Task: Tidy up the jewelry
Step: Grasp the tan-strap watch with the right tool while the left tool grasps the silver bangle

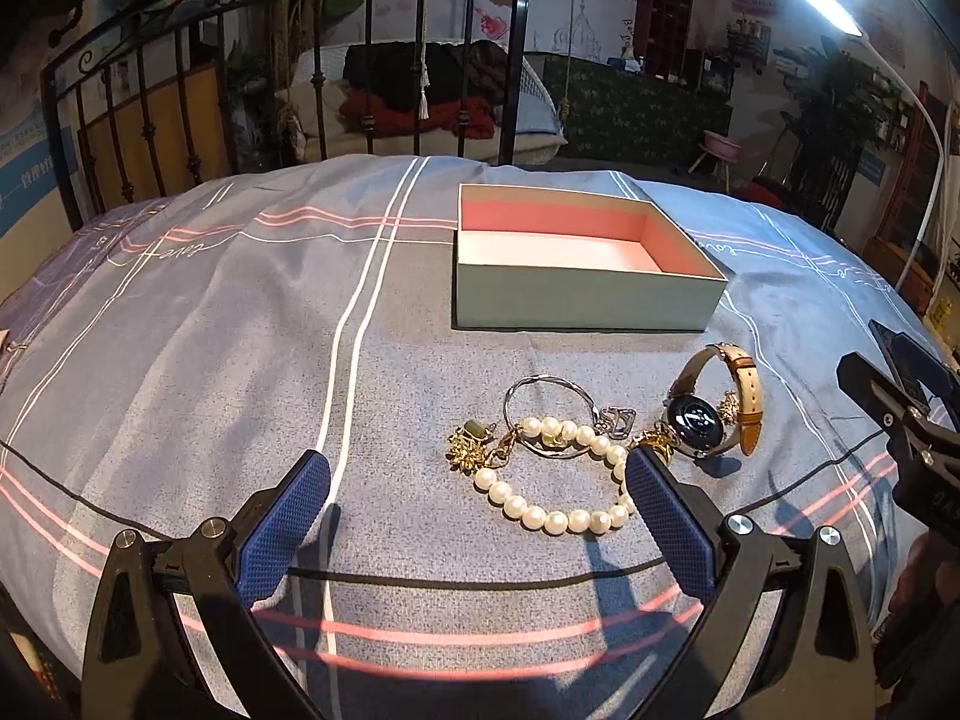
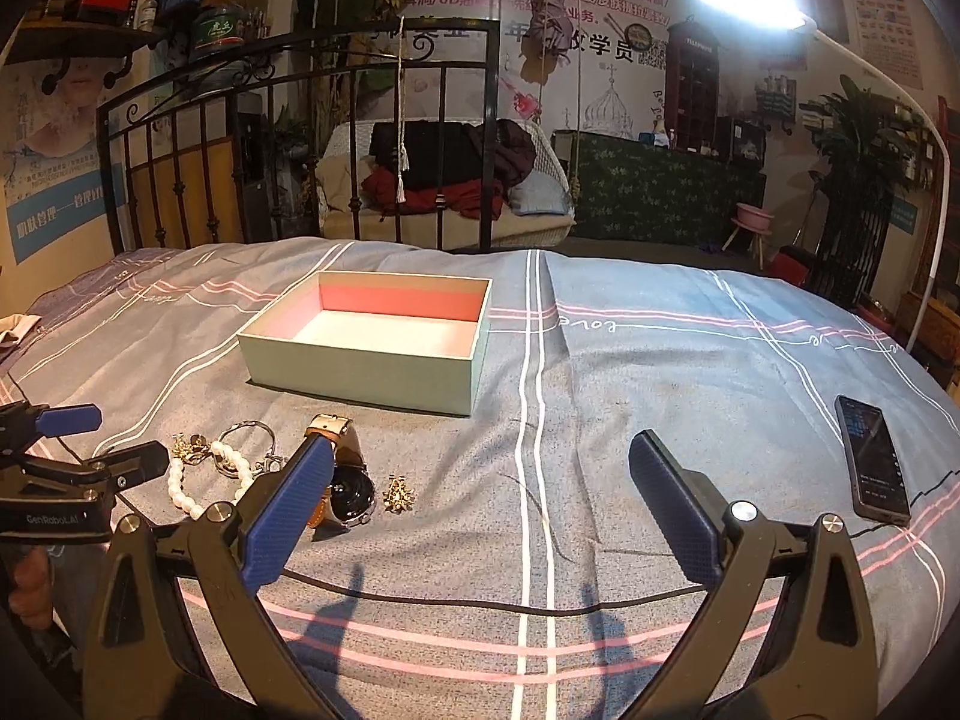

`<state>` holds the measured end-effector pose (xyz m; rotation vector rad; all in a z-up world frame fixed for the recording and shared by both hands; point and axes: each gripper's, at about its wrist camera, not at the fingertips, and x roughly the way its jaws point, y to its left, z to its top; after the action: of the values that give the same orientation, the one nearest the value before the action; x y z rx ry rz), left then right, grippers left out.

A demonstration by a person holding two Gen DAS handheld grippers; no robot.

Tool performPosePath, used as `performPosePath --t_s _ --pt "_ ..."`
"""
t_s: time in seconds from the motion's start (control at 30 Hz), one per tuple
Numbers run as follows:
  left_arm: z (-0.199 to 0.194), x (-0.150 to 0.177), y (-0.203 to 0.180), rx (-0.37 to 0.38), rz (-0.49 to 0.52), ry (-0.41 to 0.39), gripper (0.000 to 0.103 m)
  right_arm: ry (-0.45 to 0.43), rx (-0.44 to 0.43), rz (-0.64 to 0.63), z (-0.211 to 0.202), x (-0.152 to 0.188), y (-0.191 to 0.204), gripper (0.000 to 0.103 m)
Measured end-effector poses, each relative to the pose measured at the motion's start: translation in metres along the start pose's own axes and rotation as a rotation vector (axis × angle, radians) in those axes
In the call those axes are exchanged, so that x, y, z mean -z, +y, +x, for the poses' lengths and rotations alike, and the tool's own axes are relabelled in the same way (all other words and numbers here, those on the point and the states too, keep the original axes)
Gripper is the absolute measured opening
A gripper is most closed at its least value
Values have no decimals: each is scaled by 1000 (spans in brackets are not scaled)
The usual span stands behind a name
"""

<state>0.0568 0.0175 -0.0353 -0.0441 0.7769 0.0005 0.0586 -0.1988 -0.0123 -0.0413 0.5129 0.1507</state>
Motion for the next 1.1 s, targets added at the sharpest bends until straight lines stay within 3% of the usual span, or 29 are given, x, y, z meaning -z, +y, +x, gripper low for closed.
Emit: performPosePath --t_s 0.27,0.43,0.57,0.7,0.83,0.9,0.97,1.1 --pt "56 -33 -4 54 65 142 77 53 -54 -8 26 -5 6 97" --pt "83 -41 -5 75 73 240 58 79 -96 -24 41 -8 20 97" --pt "93 -46 -3 96 61 268 52 113 -144 -24 52 -9 31 97" --pt "95 -43 -14 92 151 268 48 149 -170 -43 61 -5 46 96" --pt "90 -39 -22 133 221 259 30 191 -191 -47 66 -3 52 75" --pt "87 -37 -25 151 250 260 21 207 -197 -43 67 -2 52 55" --pt "84 -35 -29 172 277 267 7 223 -205 -43 70 -1 53 44" --pt "81 -34 -33 174 287 256 3 241 -226 -44 72 -1 54 18"
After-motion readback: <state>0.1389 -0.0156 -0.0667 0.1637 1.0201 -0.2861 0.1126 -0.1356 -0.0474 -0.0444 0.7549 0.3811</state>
